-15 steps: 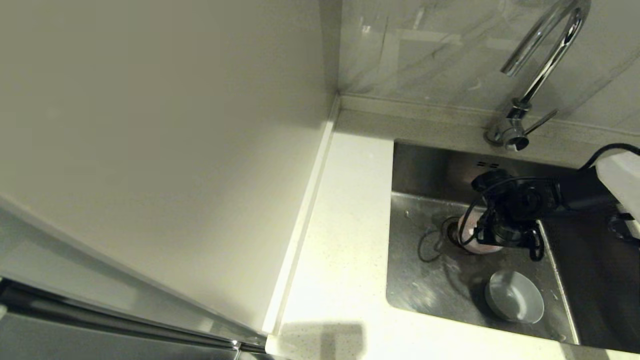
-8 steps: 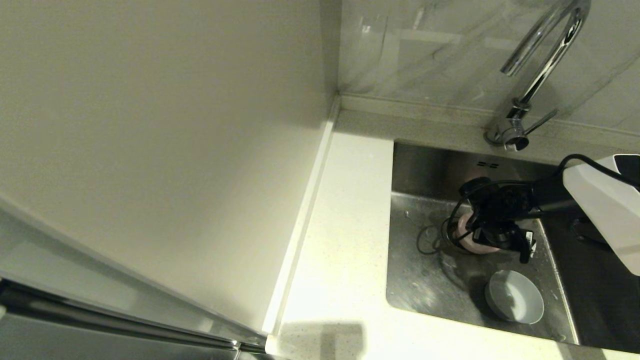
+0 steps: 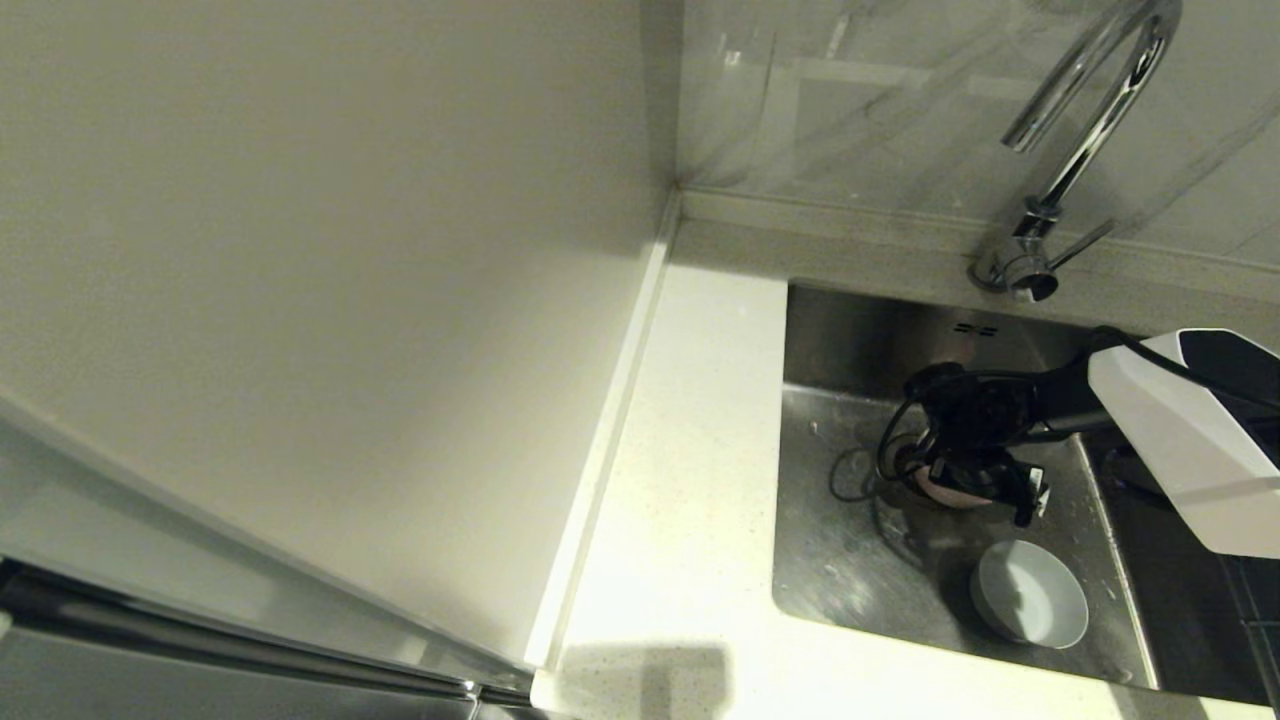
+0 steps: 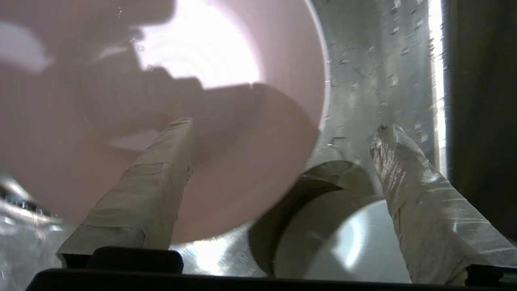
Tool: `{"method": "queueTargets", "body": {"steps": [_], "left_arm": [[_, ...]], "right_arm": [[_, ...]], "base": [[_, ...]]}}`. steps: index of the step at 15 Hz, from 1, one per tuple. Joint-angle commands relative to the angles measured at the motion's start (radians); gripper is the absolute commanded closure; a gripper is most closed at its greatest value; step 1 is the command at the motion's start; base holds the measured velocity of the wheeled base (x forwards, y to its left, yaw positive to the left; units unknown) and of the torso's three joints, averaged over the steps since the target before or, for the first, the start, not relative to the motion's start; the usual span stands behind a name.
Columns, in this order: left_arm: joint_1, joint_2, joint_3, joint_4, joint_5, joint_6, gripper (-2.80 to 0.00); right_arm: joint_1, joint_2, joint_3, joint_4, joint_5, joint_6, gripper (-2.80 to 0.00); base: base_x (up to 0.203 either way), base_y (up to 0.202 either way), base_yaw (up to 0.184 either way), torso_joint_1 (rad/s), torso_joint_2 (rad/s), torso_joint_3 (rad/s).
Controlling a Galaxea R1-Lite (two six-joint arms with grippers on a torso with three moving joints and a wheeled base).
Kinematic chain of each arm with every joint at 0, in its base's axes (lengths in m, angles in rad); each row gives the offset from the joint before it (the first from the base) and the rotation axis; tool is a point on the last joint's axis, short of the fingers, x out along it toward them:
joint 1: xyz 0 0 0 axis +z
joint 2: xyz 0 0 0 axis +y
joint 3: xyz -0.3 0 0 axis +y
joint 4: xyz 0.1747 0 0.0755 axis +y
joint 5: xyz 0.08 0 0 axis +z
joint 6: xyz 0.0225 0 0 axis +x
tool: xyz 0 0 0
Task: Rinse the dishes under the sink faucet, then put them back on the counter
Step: Put a bowl back to the table from the sink
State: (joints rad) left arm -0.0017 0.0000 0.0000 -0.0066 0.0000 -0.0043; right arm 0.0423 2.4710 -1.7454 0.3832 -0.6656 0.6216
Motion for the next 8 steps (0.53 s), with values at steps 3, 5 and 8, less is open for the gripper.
{"method": "queueTargets", "body": {"steps": [3,5,8], "left_arm": [[0.000,0.000,0.003,-0.001,0.000,0.000,0.00],[0.000,0.000,0.003,0.000,0.000,0.000,0.00],[0.000,0.000,0.003,0.000,0.000,0.000,0.00]], "right_arm": [[-0.002,0.032,-0.006,0.002,0.005,0.021,0.00],[-0.009,0.031,-0.006,0.002,0.016,0.021,0.00],[-0.023,0.022,-0.008,0.002,0.017,0.020,0.00]], "base": [[0.000,0.000,0.000,0.000,0.00,0.000],[0.000,0.000,0.000,0.000,0.00,0.000],[0.000,0.000,0.000,0.000,0.00,0.000]]}}
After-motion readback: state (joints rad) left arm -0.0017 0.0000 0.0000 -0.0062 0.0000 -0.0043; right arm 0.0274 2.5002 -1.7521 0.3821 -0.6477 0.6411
